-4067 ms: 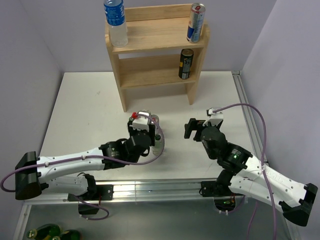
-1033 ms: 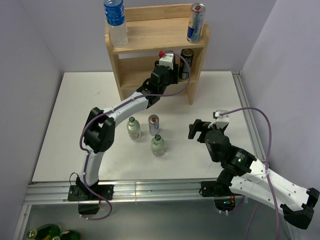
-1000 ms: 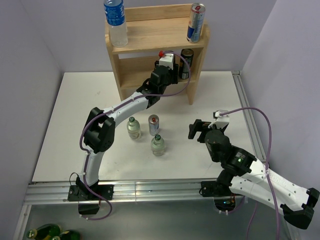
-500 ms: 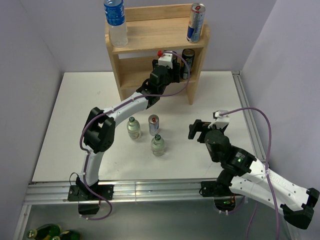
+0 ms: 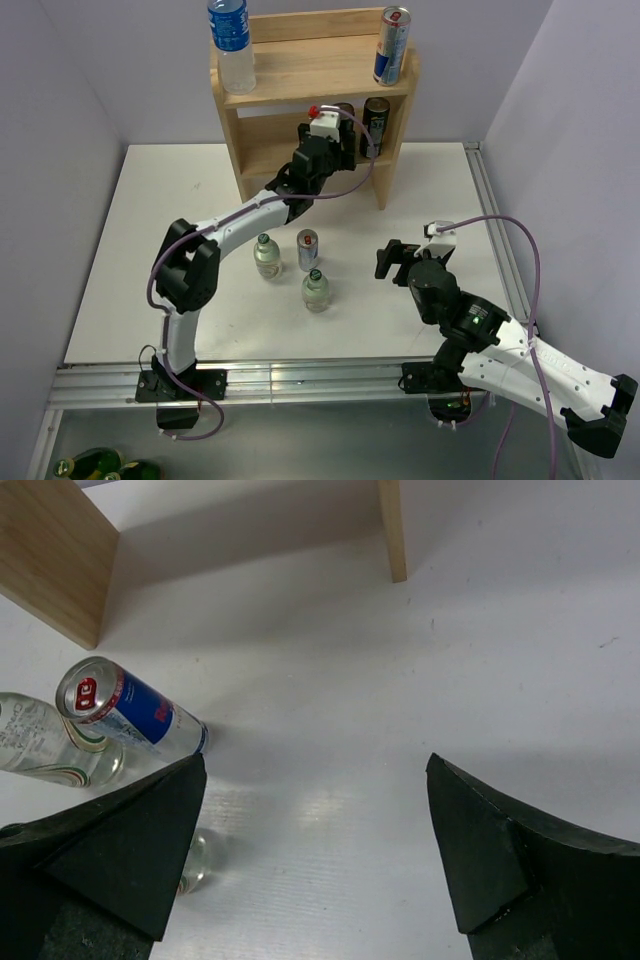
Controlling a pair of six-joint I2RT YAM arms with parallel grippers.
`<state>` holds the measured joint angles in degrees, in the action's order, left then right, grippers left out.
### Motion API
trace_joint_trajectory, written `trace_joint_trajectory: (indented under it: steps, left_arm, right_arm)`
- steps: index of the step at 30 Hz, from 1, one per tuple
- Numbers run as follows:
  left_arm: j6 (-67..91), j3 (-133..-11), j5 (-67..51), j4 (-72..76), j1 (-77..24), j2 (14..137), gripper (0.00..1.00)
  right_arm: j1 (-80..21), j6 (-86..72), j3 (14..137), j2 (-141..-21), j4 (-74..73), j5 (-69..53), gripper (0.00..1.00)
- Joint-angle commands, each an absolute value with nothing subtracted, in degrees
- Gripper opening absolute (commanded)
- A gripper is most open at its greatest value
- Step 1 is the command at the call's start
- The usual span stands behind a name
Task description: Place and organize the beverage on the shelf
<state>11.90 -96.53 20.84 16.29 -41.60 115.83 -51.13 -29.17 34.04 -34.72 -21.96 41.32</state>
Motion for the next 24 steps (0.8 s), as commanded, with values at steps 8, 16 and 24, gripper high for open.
trace_joint_trajectory:
  steps: [8, 16, 24]
  left_arm:
    - [12.2, -91.0, 21.4, 18.6, -44.0, 106.5, 0.84]
    - [14.6, -80.6, 23.5, 15.7, -46.2, 97.2, 0.84]
    - [18.9, -56.4, 36.5, 11.0, -52.8, 78.8, 0.84]
  right_arm:
    - [-51.2, -30.1, 33.6, -35.1, -19.2, 41.7, 0.98]
    - [-51.2, -30.4, 33.7, -35.0, -19.2, 40.9, 0.98]
    - [-51.3, -31.1, 32.5, -34.5, -18.9, 39.8, 0.98]
